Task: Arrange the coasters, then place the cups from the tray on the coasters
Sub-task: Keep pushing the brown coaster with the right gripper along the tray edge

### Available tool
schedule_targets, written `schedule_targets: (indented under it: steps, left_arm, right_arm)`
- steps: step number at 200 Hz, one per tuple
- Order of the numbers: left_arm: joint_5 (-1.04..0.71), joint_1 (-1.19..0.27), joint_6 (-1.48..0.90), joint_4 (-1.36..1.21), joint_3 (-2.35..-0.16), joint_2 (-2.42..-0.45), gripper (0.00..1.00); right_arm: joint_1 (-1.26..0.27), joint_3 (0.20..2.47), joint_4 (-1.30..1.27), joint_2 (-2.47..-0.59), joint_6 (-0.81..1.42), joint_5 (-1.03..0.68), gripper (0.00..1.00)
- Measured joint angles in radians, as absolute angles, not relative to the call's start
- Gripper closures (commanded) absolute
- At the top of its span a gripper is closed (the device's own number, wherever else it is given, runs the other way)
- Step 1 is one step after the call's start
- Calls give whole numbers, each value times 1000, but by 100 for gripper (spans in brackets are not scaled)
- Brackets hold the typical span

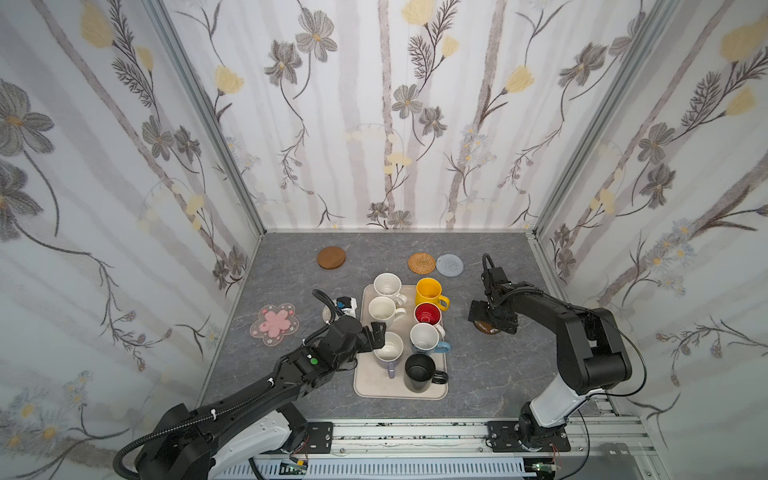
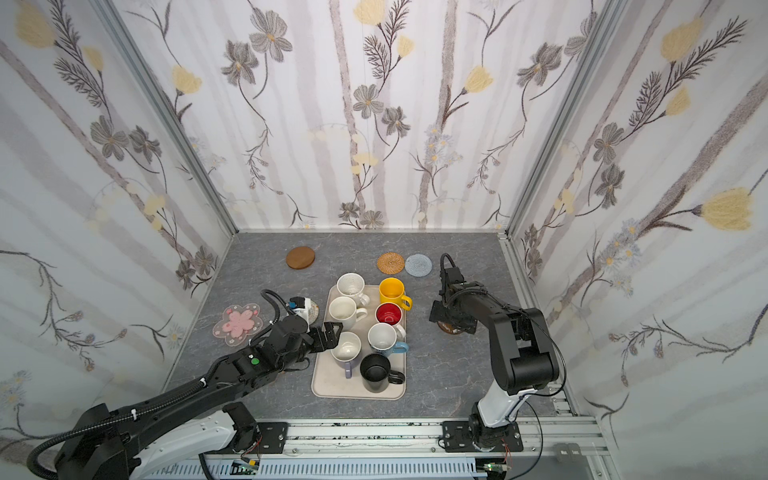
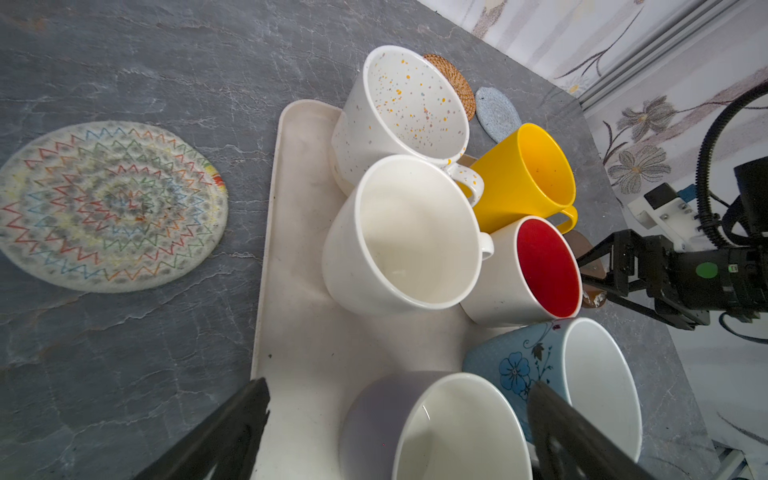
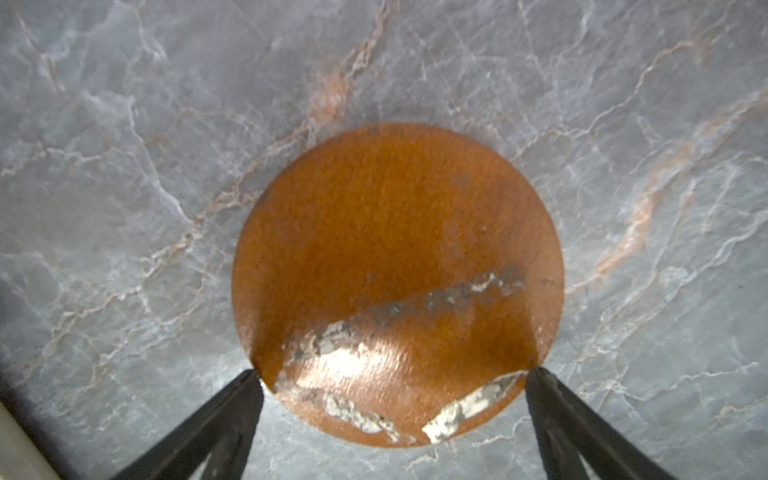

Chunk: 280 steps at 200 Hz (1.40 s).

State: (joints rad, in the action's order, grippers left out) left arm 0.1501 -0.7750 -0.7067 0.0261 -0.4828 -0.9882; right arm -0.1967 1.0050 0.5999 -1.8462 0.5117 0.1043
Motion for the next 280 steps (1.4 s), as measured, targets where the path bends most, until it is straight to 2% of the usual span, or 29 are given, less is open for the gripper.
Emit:
schedule_targets:
  steps: [78, 164, 212, 280]
  left_arm:
    - [163, -775, -702, 27, -483, -1005, 0]
    - [164, -775, -703, 27, -477, -980, 0]
    - [163, -774, -706, 27, -473, -979, 0]
    - [164, -774, -707, 27, -469, -982, 0]
  right_arm:
    - [-174, 1121, 625, -1942, 462, 114, 0]
    - [-174, 947, 607, -1797, 470, 94, 0]
    - [-174, 914, 570, -1803, 471, 84, 0]
    - [-167, 995, 558, -1882, 469, 77, 0]
